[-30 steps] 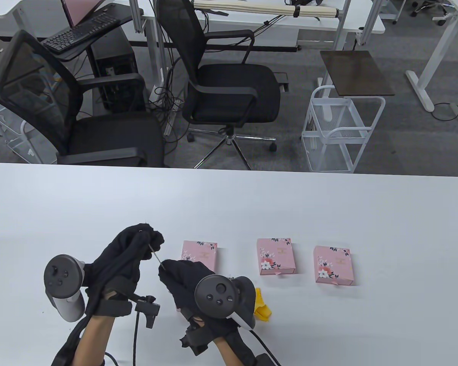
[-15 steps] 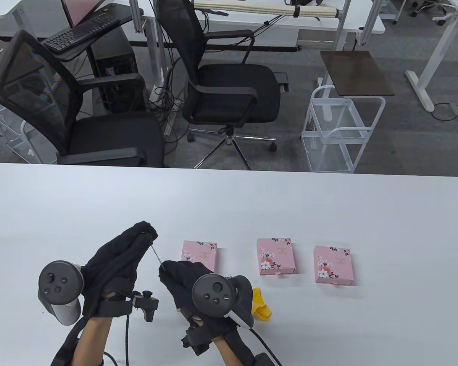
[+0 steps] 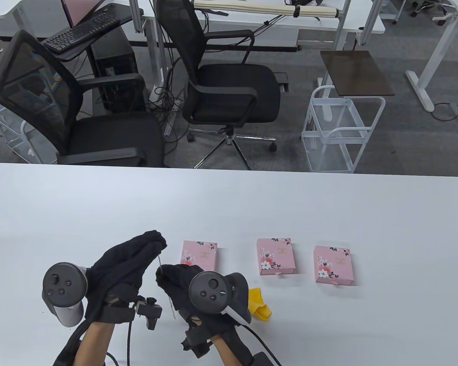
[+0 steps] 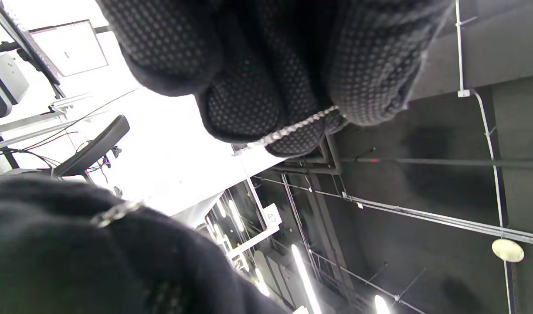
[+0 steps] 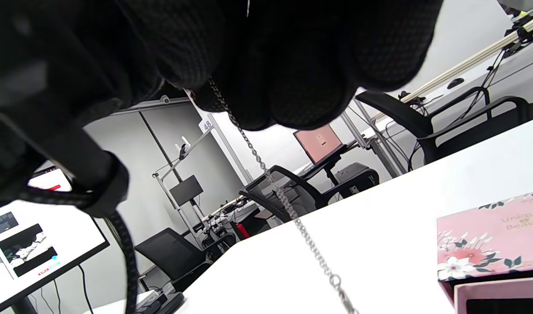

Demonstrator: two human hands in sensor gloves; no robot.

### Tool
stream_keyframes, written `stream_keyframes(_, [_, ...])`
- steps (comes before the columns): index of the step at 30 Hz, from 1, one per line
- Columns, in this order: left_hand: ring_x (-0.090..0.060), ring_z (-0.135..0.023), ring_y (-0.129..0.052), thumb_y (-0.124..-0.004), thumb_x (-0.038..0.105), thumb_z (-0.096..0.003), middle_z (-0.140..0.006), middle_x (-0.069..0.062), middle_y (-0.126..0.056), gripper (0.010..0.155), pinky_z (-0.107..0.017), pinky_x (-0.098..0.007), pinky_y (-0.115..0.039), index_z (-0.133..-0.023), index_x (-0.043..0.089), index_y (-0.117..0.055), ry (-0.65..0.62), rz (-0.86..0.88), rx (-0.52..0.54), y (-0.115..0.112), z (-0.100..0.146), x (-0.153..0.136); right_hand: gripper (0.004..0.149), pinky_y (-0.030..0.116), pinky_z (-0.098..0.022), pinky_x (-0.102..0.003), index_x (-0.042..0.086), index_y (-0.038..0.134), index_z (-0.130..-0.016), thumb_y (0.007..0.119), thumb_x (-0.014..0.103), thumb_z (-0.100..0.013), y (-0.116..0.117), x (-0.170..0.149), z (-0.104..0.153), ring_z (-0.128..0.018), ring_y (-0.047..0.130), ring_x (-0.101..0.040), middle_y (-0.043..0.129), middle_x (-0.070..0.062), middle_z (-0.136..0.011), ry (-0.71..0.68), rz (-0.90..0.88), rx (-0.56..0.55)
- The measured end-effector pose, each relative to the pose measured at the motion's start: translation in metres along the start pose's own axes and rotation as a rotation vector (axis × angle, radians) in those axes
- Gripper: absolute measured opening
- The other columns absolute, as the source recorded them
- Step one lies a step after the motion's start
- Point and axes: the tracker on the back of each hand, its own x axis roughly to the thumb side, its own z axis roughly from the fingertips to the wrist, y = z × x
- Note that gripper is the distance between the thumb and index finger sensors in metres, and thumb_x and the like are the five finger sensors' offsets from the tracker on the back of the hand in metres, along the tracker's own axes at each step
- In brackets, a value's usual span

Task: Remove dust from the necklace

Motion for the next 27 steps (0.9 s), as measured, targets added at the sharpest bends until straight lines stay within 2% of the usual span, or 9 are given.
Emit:
stream_keyframes(7, [-0.019,-0.066,-0.102,-0.091,0.044,-0.0534,-0.077,0.001,-0.107,0.033,-0.046,-0.040,-0.089,-0.084,0.031,-0.094,-0.010,0.006,-0.049,-0.001,-0.001,0.002,0.050,0.074,-0.057,-0.054,0.009,0.071,-0.104,0.077,0.038,-0.064,-0.013,-0.020,0.006,-0.072,0.088,-0.044,0.084,-0.023,-0.094,0.089,0.099,0.045])
stream_keyframes(11, [-0.019,-0.068,-0.101,-0.093,0.047,-0.0523,-0.078,0.004,-0.107,0.033,-0.047,-0.040,-0.088,-0.083,0.033,-0.094,-0.001,0.037,-0.061,0.000,-0.001,0.000,0.053,0.073,-0.058,-0.055,0.007,0.069,-0.106,0.077,0.039,-0.064,-0.031,-0.042,0.016,-0.075,0.085,-0.047,0.081,-0.025,-0.096,0.203,0.231,0.055])
stream_keyframes(16, [-0.019,-0.068,-0.101,-0.092,0.047,-0.0526,-0.079,0.004,-0.106,0.034,-0.048,-0.041,-0.087,-0.083,0.034,-0.094,0.007,0.060,-0.072,0.003,-0.001,0.001,0.057,0.072,-0.059,-0.057,0.005,0.067,-0.107,0.077,0.041,-0.064,-0.038,-0.075,0.032,-0.077,0.083,-0.049,0.078,-0.028,-0.099,0.372,0.423,0.103])
stream_keyframes(21, [-0.020,-0.069,-0.100,-0.092,0.047,-0.0531,-0.079,0.004,-0.106,0.034,-0.049,-0.041,-0.087,-0.084,0.034,-0.094,-0.004,0.071,-0.080,0.003,0.000,0.003,0.062,0.070,-0.060,-0.059,0.002,0.065,-0.109,0.076,0.044,-0.064,-0.015,-0.113,0.044,-0.080,0.079,-0.053,0.073,-0.032,-0.102,0.550,0.537,0.261])
stream_keyframes(25, [-0.020,-0.069,-0.100,-0.092,0.047,-0.0532,-0.080,0.004,-0.106,0.034,-0.049,-0.041,-0.087,-0.084,0.034,-0.094,-0.010,0.079,-0.093,0.001,0.001,0.005,0.070,0.068,-0.062,-0.061,-0.001,0.059,-0.111,0.075,0.048,-0.063,0.024,-0.135,0.045,-0.085,0.072,-0.058,0.065,-0.036,-0.107,0.644,0.605,0.430])
stream_keyframes(27, [-0.020,-0.069,-0.100,-0.092,0.047,-0.0533,-0.080,0.004,-0.106,0.034,-0.049,-0.041,-0.087,-0.084,0.034,-0.093,-0.014,0.080,-0.098,0.001,0.001,0.005,0.069,0.069,-0.061,-0.060,0.001,0.060,-0.111,0.076,0.047,-0.063,0.040,-0.141,0.044,-0.084,0.074,-0.056,0.067,-0.034,-0.106,0.656,0.658,0.459])
